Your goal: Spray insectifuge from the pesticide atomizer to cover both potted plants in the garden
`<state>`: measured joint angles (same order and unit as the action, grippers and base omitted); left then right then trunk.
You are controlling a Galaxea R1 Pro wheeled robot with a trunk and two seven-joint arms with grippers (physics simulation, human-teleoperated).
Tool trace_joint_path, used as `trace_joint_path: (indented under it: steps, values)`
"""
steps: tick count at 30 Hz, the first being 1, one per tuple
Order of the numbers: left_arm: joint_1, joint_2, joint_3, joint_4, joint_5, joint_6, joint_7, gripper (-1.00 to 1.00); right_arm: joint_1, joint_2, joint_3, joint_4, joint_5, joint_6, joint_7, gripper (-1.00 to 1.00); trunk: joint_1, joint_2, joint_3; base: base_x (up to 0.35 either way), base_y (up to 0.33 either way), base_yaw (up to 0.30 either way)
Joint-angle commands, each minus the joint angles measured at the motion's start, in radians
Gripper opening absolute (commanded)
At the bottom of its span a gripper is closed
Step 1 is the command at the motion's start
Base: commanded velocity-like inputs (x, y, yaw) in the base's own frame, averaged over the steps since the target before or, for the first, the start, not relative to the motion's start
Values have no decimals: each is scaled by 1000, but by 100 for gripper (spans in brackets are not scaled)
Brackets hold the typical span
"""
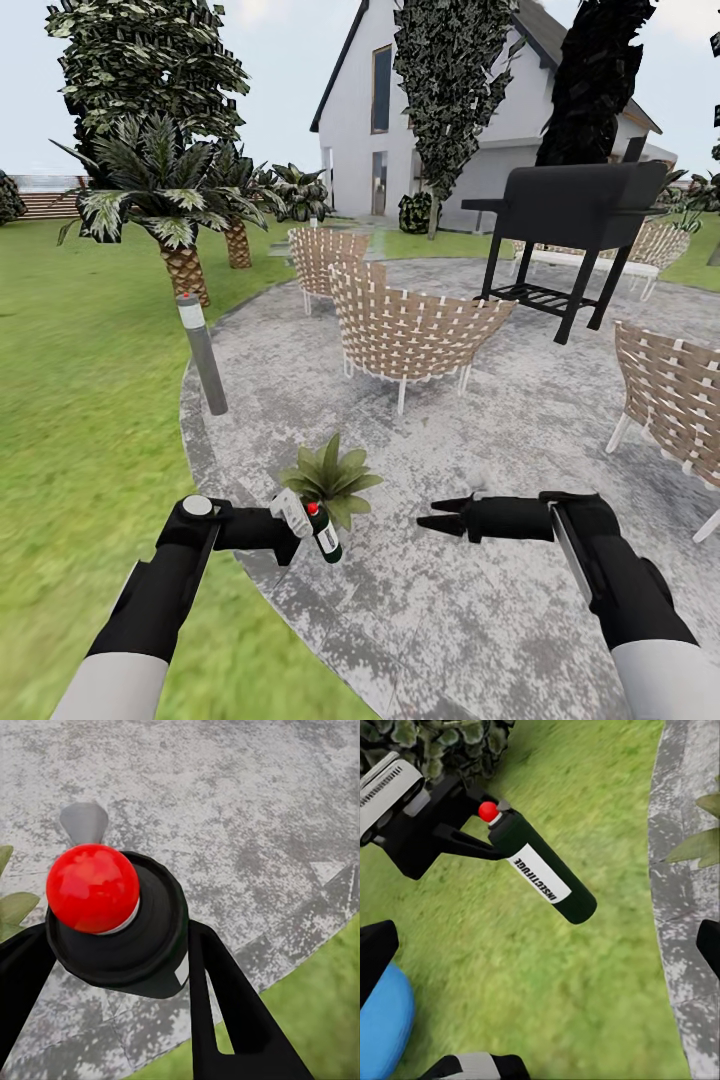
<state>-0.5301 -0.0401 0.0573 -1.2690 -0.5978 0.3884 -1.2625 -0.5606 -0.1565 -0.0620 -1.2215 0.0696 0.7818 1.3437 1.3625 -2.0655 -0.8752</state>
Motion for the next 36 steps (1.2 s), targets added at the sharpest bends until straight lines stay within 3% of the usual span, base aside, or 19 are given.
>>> trace_joint_path:
  steps: [1,5,6,9,12,14,18,21,23,29,34,36]
  values:
    - [-1,-1,3,-1,-5,10,-8,-100,-1,0,-2,0,5,9,9,100,0,0,-1,0,0,0]
    - [-1,-1,2,-1,-5,12,-7,-100,-1,1,-2,-1,2,10,12,100,0,0,-1,0,0,0]
    - [-1,-1,2,-1,-5,12,-6,-100,-1,1,-2,-2,2,10,12,-100,0,0,-1,0,0,0]
    - [-1,-3,-16,2,-9,12,-4,-100,-1,4,5,-7,4,9,12,-100,0,0,-1,0,0,0]
    - [-1,-3,-116,4,-10,14,-2,-100,-1,6,7,-7,5,8,12,-100,0,0,-1,0,0,0]
    - [-1,-3,-159,4,-11,19,-2,-100,-1,7,13,-9,11,8,12,-100,0,0,-1,0,0,0]
    - [-3,-4,-199,5,-12,26,-2,-100,-1,6,115,-12,79,5,12,-100,0,0,-1,0,0,0]
    - [-13,-4,-282,6,-14,30,-4,-100,-1,8,147,-14,129,4,12,-100,0,0,-1,0,0,0]
    - [-27,-4,-317,6,-14,32,-6,-100,-1,10,152,-15,137,4,12,-100,0,0,-1,0,0,0]
    - [-98,-3,-365,8,-17,53,-46,-100,-1,10,154,-37,140,4,13,-100,0,0,-1,0,0,0]
    - [-150,-3,-459,10,-19,89,-50,-100,-1,11,154,-74,141,4,14,-100,0,0,-1,0,0,0]
    - [-157,-3,-478,11,-19,96,-51,-100,-1,11,154,-82,141,4,14,-100,0,0,-1,0,0,0]
